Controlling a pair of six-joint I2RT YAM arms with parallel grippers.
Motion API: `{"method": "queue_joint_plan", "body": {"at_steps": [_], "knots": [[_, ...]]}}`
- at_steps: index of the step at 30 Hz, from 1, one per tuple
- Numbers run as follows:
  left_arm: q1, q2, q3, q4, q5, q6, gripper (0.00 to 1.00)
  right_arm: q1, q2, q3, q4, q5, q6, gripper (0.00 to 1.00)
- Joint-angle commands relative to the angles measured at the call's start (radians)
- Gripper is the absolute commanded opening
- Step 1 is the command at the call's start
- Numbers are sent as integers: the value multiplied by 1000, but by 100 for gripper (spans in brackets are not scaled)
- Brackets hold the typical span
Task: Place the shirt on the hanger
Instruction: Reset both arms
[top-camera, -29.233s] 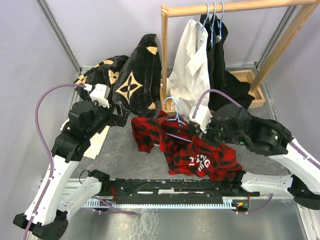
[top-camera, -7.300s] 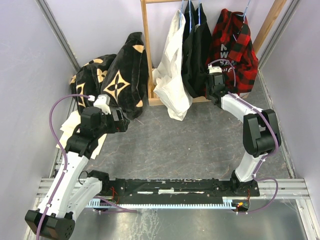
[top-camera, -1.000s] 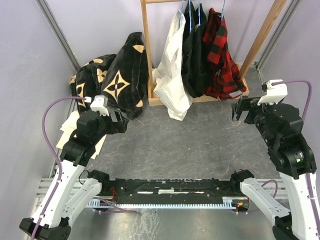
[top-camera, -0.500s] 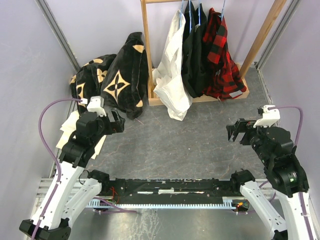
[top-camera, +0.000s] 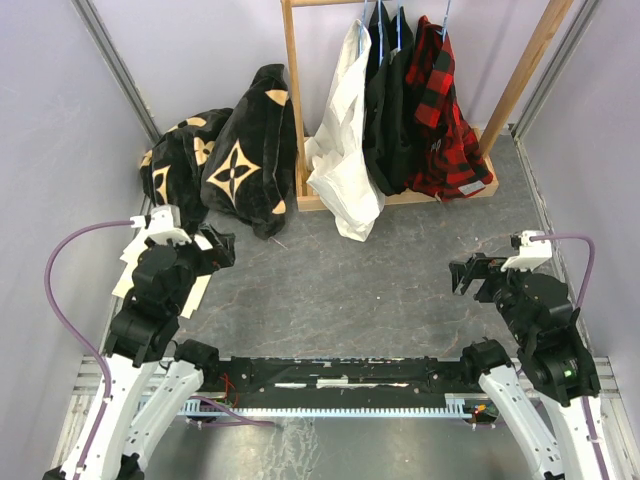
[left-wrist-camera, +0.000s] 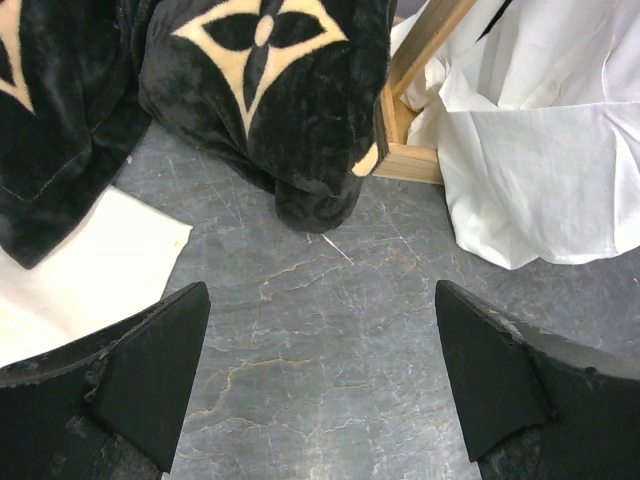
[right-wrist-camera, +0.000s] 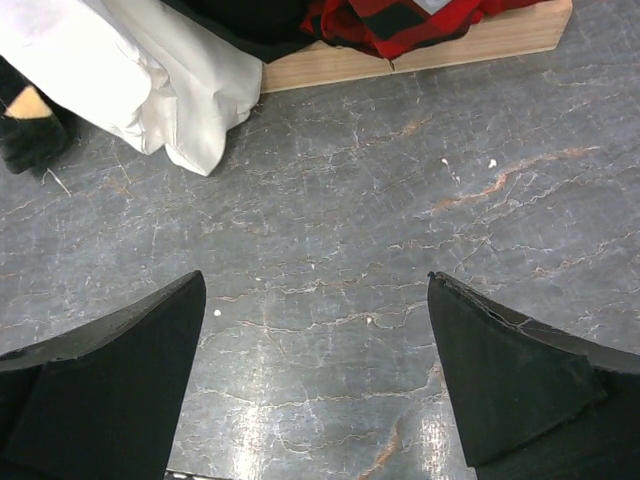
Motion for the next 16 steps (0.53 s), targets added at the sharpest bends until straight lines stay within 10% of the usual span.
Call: {"method": "queue_joint_plan", "body": {"at_steps": [1,16], "knots": [[-3,-40,-18,52,-58,-5,99,-1,-25,-28,87,33,29,99],[-3,-60,-37,58,-71,5,99,-1,-4,-9,62,58,31,99]]}}
